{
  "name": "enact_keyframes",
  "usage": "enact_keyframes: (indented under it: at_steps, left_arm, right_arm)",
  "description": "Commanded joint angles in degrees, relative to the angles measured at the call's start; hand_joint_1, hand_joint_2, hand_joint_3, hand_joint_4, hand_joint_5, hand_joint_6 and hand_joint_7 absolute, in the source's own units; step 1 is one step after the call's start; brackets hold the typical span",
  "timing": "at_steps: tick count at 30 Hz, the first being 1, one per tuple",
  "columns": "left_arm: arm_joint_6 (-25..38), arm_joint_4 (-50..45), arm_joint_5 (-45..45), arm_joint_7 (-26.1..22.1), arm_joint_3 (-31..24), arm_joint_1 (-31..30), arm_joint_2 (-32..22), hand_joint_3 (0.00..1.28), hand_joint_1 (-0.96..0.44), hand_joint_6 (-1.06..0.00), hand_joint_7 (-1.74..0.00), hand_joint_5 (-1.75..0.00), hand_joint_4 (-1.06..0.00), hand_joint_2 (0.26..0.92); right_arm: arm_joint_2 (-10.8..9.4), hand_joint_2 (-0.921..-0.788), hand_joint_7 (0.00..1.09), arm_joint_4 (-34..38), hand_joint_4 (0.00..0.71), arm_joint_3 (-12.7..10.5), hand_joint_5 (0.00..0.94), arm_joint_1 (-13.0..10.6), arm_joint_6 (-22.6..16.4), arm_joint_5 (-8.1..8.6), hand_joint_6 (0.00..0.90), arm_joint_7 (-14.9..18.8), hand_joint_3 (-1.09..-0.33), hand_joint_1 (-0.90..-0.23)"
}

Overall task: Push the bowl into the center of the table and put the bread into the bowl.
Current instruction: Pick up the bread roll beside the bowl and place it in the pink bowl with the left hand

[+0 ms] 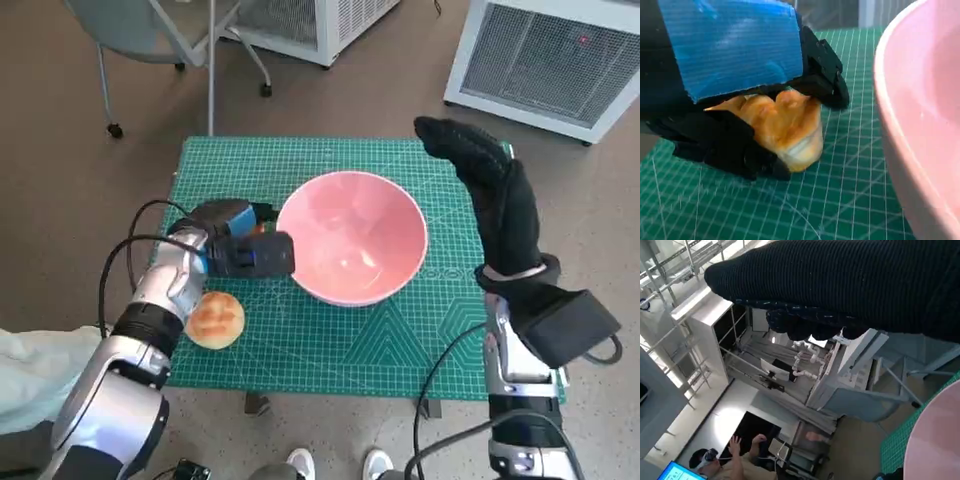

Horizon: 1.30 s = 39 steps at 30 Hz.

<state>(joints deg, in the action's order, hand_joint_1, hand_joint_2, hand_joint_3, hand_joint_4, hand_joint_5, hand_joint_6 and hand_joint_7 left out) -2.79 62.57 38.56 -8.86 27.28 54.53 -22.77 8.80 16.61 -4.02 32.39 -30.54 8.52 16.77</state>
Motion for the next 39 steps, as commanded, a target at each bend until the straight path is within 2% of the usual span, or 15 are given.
enact_keyframes:
  at_steps: [1,7,22,28,31,39]
  left_arm:
    - [-0.72,-2.40,0.06,-0.70,-0.09,0.85,-2.17,0.05,0.01,-0.72,-0.94,-1.27,-0.69,0.914]
    - [0.57,-9.60,-1.55,-1.68,-2.73,0.50,-4.77,0.04,0.00,-0.70,-0.97,-1.26,-0.71,0.915]
    - [3.74,-41.36,-7.39,-6.02,-13.92,-6.78,-10.98,0.04,0.00,-0.69,-1.08,-1.15,-0.72,0.915]
    - [3.53,-49.07,-8.88,-6.75,-16.35,-8.19,-10.96,0.04,0.00,-0.69,-1.07,-1.19,-0.70,0.920]
    - [3.47,-52.22,-9.28,-7.05,-16.87,-8.58,-10.45,0.04,0.00,-0.67,-1.06,-1.18,-0.73,0.918]
    - [1.75,-56.41,-9.89,-7.13,-15.23,-8.43,-7.40,0.03,0.00,-0.65,-1.07,-1.14,-0.77,0.916]
  right_arm:
    - [0.02,-0.921,0.55,-0.40,0.175,0.16,0.000,-1.77,1.07,0.52,-0.001,0.61,-0.763,-0.742]
    - [0.02,-0.921,0.55,-0.62,0.176,0.08,0.000,-2.02,1.12,0.56,-0.001,0.47,-0.762,-0.742]
    - [-0.10,-0.921,0.55,-1.29,0.176,-0.25,0.000,-2.20,1.61,0.73,-0.001,0.10,-0.762,-0.730]
    - [-0.13,-0.921,0.55,-1.95,0.176,-0.48,0.000,-2.57,2.00,0.95,-0.001,0.06,-0.757,-0.731]
    - [-0.18,-0.921,0.55,-2.16,0.176,-0.57,0.000,-2.70,2.13,0.95,-0.001,-0.03,-0.753,-0.732]
    - [-0.28,-0.921,0.55,-2.41,0.176,-0.81,0.000,-3.07,2.04,0.82,-0.001,-0.32,-0.748,-0.730]
